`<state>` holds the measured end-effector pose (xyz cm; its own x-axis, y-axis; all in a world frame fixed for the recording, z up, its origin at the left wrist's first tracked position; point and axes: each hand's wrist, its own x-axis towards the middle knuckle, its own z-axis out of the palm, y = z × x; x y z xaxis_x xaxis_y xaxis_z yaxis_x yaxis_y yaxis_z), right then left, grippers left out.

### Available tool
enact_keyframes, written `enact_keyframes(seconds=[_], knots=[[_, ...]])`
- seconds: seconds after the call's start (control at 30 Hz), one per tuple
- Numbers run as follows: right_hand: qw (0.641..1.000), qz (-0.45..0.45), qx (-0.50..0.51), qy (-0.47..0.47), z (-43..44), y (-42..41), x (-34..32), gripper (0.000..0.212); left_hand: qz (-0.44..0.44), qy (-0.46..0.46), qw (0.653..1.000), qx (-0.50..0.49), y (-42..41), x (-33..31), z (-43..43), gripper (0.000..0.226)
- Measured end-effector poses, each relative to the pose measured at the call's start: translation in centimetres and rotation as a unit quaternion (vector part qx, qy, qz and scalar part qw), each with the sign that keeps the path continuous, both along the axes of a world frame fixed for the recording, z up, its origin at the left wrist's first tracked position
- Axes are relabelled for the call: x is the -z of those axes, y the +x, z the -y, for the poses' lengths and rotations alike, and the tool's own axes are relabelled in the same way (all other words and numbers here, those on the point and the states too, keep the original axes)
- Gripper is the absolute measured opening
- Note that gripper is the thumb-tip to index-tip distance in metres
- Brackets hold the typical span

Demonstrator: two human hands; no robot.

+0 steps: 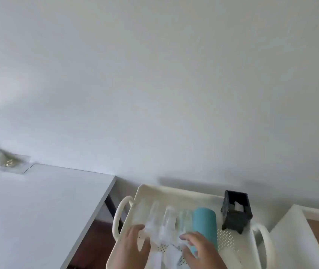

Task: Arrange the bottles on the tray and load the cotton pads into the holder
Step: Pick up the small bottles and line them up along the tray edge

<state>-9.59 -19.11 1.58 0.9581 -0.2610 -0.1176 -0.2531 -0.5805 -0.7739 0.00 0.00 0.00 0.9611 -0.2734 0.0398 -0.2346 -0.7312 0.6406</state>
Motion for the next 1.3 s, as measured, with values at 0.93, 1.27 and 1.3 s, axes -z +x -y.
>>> enact_keyframes(seconds=[0.93,1.27,1.3], knots=[[0.921,-0.137,-0.064,-0.359,-7.6,12.7,8.3,0.073,0.013,0.215,0.959,0.183,8.3,7.4,-0.2,0.069],[0.924,-0.106,-0.042,-0.366,-7.7,12.3,9.3,0.078,-0.031,0.213,0.961,0.172,8.6,7.3,0.5,0.071],[0.923,-0.105,-0.042,-0.369,-7.7,12.3,9.5,0.078,-0.03,0.213,0.961,0.173,8.6,7.4,0.5,0.071]])
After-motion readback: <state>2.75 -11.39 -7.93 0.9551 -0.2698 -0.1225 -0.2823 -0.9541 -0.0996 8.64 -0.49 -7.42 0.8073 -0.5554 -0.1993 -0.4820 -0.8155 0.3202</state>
